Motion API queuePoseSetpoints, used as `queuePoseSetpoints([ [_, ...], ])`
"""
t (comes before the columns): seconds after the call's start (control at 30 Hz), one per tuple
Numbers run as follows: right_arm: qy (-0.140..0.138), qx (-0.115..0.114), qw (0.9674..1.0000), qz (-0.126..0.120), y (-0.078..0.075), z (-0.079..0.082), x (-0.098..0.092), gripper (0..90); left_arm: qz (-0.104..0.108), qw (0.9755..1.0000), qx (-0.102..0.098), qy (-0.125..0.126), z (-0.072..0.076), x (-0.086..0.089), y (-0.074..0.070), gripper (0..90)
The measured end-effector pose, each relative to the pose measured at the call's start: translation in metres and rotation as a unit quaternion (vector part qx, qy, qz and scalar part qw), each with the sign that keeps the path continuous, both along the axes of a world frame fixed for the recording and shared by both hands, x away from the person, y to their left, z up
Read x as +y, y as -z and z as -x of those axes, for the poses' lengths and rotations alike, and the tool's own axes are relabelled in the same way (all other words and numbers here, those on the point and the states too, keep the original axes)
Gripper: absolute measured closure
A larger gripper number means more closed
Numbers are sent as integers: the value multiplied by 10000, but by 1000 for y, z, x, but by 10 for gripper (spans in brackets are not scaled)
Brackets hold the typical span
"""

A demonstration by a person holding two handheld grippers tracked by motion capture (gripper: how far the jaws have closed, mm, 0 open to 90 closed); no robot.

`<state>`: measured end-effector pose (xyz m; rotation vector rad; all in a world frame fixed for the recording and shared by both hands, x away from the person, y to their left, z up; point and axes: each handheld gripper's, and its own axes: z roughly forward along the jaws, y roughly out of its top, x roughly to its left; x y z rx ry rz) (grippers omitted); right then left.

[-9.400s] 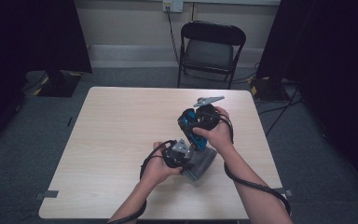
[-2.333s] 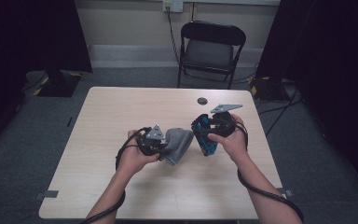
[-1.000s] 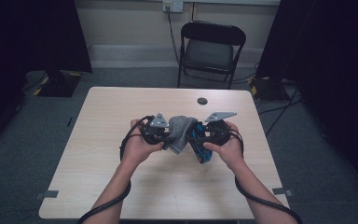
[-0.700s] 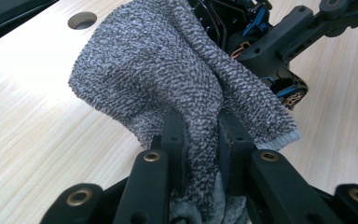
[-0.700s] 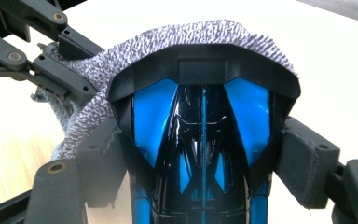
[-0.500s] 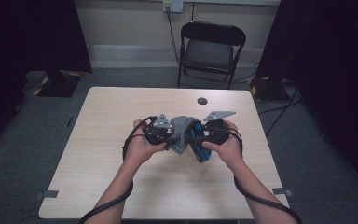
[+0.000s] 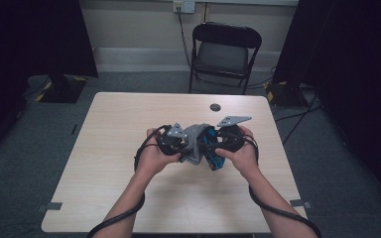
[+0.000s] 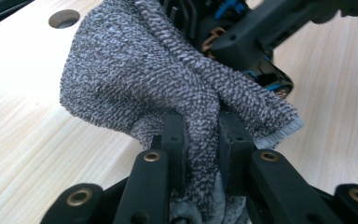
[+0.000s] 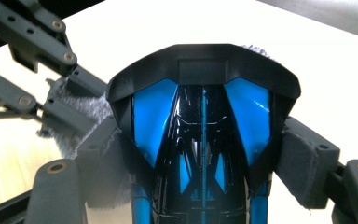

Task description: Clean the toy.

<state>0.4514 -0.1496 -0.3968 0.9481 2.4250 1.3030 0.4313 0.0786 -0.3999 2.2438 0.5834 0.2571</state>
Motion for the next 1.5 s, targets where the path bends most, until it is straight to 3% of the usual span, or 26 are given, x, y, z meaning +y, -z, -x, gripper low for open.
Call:
queuePoseSetpoints([
  [0.63, 18, -45, 10000, -48, -6, -3, 3, 252, -13, 10000, 36, 75, 3, -6, 8, 753],
  [1.5, 38, 38, 9999, -131, -8, -7, 4, 252, -222, 9995, 108, 219, 7, -15, 21, 754],
])
